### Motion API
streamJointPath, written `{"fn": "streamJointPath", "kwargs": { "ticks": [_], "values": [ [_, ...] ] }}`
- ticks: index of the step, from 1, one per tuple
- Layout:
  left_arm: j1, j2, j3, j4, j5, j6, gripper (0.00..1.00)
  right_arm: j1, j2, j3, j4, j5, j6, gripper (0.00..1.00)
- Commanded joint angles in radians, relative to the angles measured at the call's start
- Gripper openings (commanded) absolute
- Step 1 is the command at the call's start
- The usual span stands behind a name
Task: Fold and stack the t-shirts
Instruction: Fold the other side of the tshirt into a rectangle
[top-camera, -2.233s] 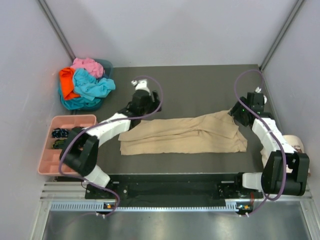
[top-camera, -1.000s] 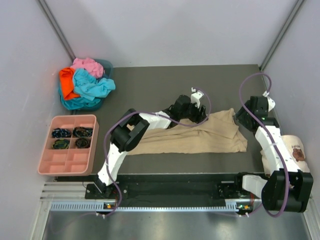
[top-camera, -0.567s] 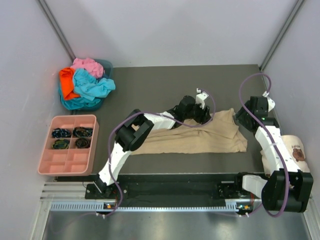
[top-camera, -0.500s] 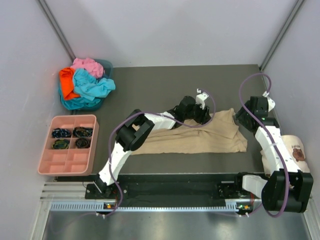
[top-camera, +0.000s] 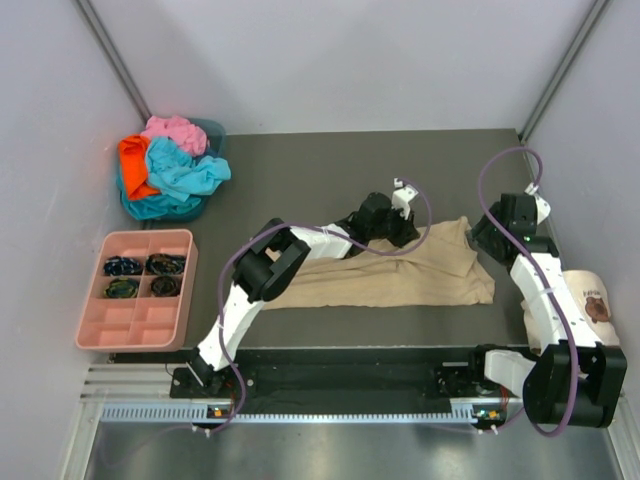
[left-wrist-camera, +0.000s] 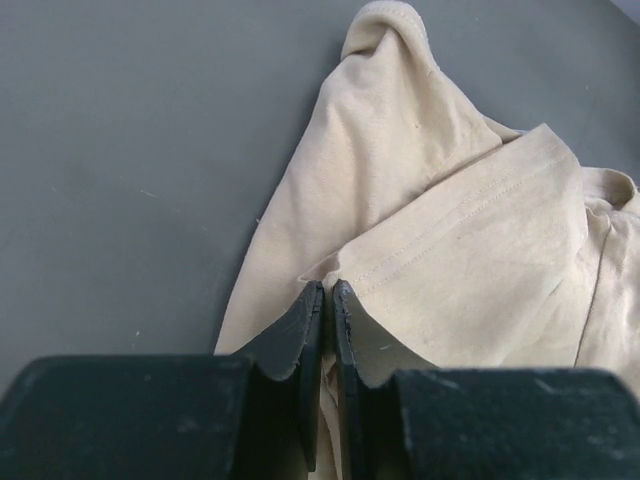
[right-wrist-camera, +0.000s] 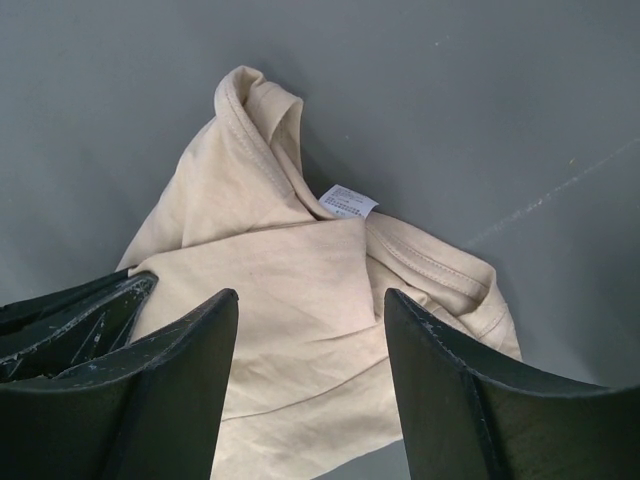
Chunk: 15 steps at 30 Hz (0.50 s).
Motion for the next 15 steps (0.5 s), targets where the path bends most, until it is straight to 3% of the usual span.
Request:
{"fn": "streamJointPath", "kwargs": {
  "ticks": [1,15],
  "values": [
    [-0.014,-0.030,0.007,0.056,0.013,-0.004,0.12,0.008,-0.033,-0.014,0.014,0.006,-0.006,0.61],
    [-0.060,-0.156,-0.166,0.093,0.015,-0.061,0.12,0.003,-0.032,-0.030,0.036,-0.010,-0.013,0.61]
  ]
}}
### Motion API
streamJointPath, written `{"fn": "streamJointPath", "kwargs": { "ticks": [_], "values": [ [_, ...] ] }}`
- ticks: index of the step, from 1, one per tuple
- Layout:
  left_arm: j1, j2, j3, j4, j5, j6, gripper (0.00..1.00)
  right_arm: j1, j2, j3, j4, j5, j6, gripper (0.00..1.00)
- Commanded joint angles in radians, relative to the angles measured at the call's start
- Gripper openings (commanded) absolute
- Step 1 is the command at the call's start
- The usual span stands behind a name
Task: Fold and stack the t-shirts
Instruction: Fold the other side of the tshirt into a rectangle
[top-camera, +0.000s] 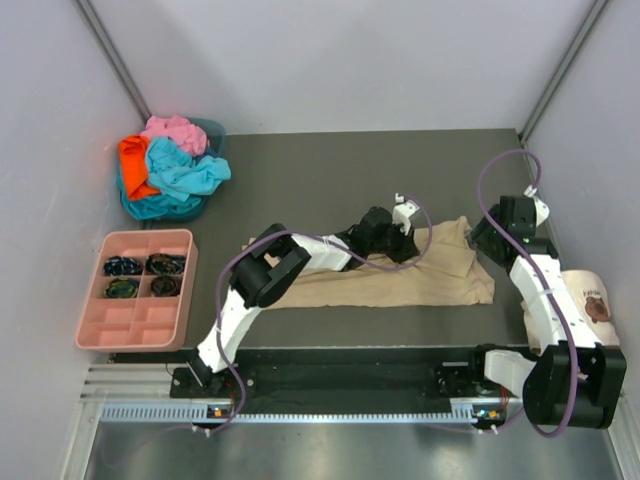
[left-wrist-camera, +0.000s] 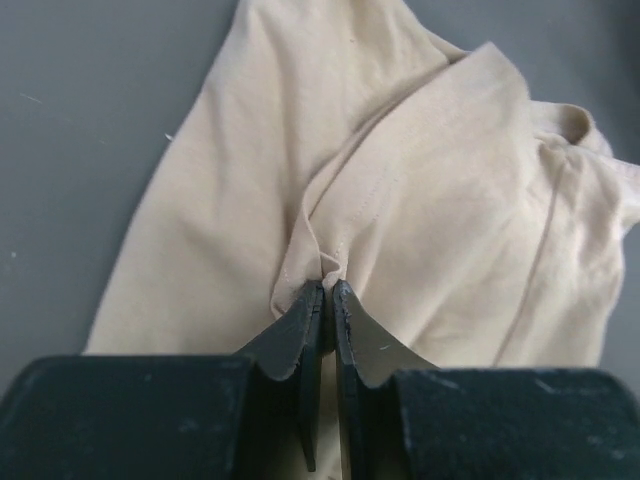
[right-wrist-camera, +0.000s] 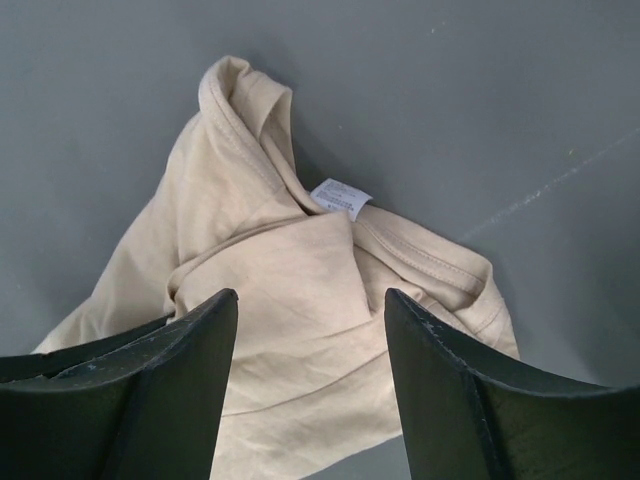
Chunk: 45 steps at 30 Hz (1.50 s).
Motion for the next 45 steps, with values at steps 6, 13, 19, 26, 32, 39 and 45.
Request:
{"fn": "streamJointPath", "kwargs": {
  "ticks": [6,13,19,26,32,39,45],
  "values": [
    [-0.018,-0.130,-0.050,0.046,0.014,-0.022,0.13,-0.002,-0.020,-0.019,0.049,-0.026,-0.015,0.61],
    [-0.027,-0.147,-0.051,0.013,0.051,-0.020,0.13,-0.012,-0.023,-0.027,0.051,-0.032,-0.018,0.61],
    [-0.037,-0.179,-0.090,-0.004,0.069,-0.022,0.13,-0.019,-0.020,-0.030,0.061,-0.038,-0.019,0.61],
    [-0.047,-0.227,-0.154,-0.011,0.085,-0.031,0.15,-0.019,-0.003,-0.038,0.072,-0.053,-0.016,0.61],
    [-0.056,-0.273,-0.198,-0.028,0.083,-0.031,0.15,-0.019,0.009,-0.038,0.077,-0.059,-0.015,0.61],
    [-0.079,-0.282,-0.208,-0.054,0.099,-0.032,0.16,-0.019,0.003,-0.042,0.077,-0.059,-0.013,0.61],
    [-0.108,-0.275,-0.206,-0.068,0.120,-0.038,0.16,-0.021,-0.008,-0.050,0.075,-0.059,-0.012,0.61]
  ]
}}
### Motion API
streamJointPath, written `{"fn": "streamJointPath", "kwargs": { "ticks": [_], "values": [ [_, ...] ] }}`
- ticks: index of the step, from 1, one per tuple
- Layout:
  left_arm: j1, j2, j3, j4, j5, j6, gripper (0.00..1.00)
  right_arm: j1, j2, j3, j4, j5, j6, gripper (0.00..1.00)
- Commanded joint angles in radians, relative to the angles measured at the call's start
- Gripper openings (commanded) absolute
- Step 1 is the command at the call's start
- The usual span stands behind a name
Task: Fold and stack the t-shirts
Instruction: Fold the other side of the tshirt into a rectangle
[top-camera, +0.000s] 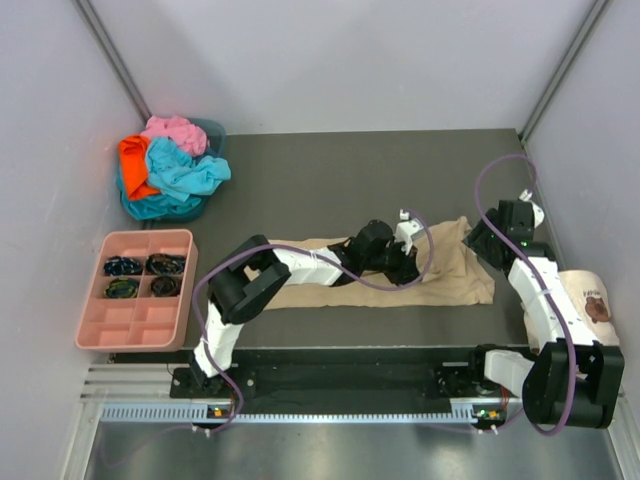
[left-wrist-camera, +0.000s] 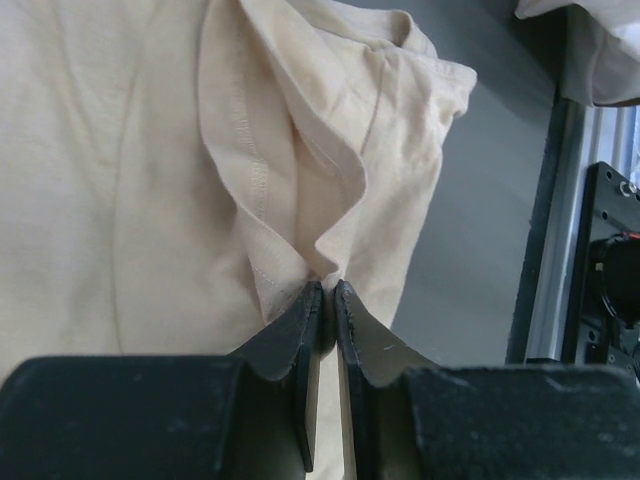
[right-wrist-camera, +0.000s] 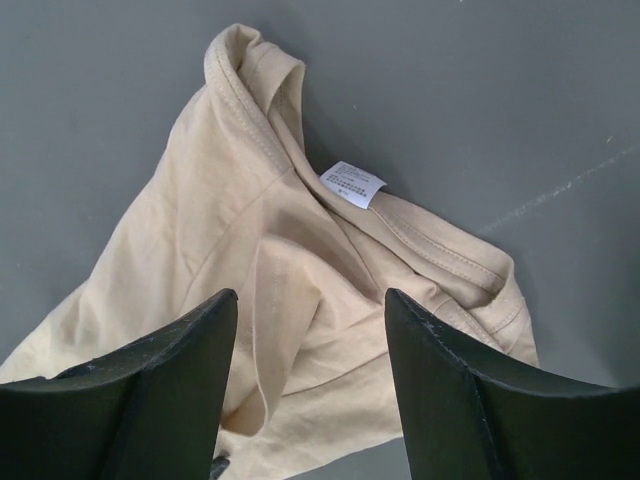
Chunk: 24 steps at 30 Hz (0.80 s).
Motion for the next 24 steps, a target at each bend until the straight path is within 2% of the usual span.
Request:
{"fn": "streamJointPath", "kwargs": {
  "ticks": [1,9,15,17,22,23,24],
  "values": [
    [-0.029,-0.044,-0.004,-0.003,0.035,-0.005,0.16,-0.006,-0.012,-0.003,0.034,0.003,-0.003,0.61],
    [-0.056,-0.067,-0.031,-0.017,0.012,-0.004,0.18,-0.006,-0.018,-0.013,0.036,0.000,0.000,0.61],
    [-0.072,-0.093,-0.060,-0.057,-0.012,0.018,0.25,-0.007,-0.029,-0.023,0.037,-0.002,0.003,0.61],
    [-0.084,-0.107,-0.073,-0.072,-0.031,0.031,0.32,-0.006,-0.031,-0.026,0.036,-0.002,0.000,0.61],
    [-0.104,-0.143,-0.100,-0.091,-0.051,0.030,0.59,-0.006,-0.034,-0.026,0.037,0.001,0.000,0.61],
    [-0.105,-0.148,-0.105,-0.092,-0.052,0.027,0.72,-0.006,-0.034,-0.025,0.037,0.001,0.000,0.61],
    [-0.107,-0.156,-0.109,-0.100,-0.054,0.025,0.78,-0.006,-0.034,-0.025,0.036,0.003,0.000,0.61]
  ]
}}
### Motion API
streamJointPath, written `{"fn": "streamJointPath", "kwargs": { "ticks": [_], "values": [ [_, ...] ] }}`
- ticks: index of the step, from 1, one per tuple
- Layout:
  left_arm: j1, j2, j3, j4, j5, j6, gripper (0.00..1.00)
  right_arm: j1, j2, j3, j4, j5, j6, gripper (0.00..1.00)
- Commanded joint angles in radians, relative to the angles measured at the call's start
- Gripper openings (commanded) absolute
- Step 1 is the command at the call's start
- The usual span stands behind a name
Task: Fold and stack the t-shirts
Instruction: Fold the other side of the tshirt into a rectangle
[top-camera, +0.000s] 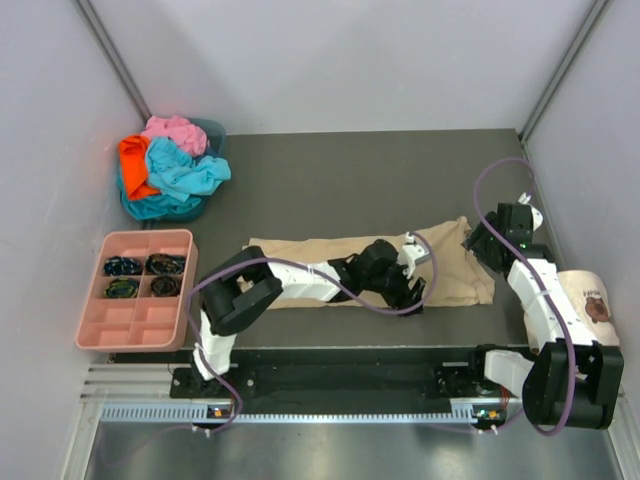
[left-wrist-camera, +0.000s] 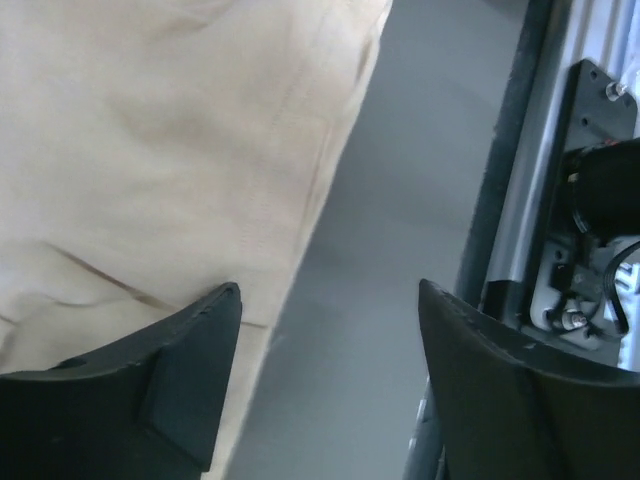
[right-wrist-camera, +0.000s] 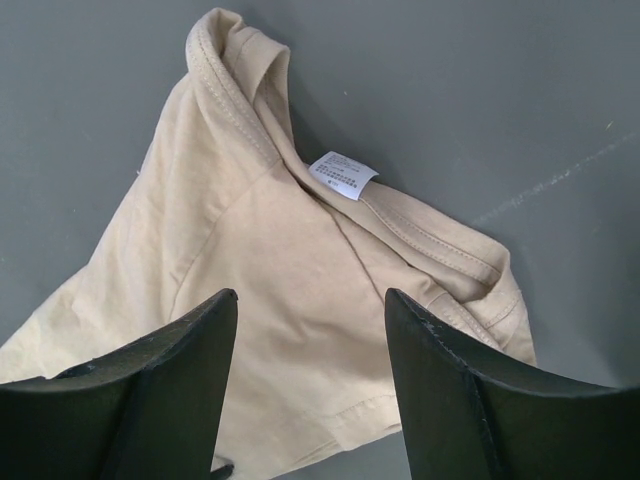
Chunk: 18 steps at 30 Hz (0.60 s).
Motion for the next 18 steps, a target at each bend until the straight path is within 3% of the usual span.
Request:
{"fn": "streamJointPath", "kwargs": {
  "ticks": [1,3,7,13,18],
  "values": [
    [-0.016,-0.093,-0.020,-0.007,-0.011,0.001,0.86,-0.007,-0.032,0.000,0.036,0.005,-0.002,0.61],
    [-0.018,-0.113,-0.027,-0.017,-0.013,-0.003,0.99,-0.006,-0.030,0.001,0.038,0.007,-0.002,0.61],
    [-0.018,-0.189,-0.032,-0.058,-0.059,0.017,0.99,-0.006,-0.032,0.004,0.044,0.003,-0.005,0.61],
    [-0.009,-0.275,-0.003,-0.149,-0.287,0.047,0.99,-0.006,-0.026,0.006,0.065,-0.018,-0.015,0.61],
    [0.094,-0.317,-0.038,-0.167,-0.399,0.026,0.99,-0.006,0.032,0.038,0.102,-0.029,-0.010,0.61]
  ]
}}
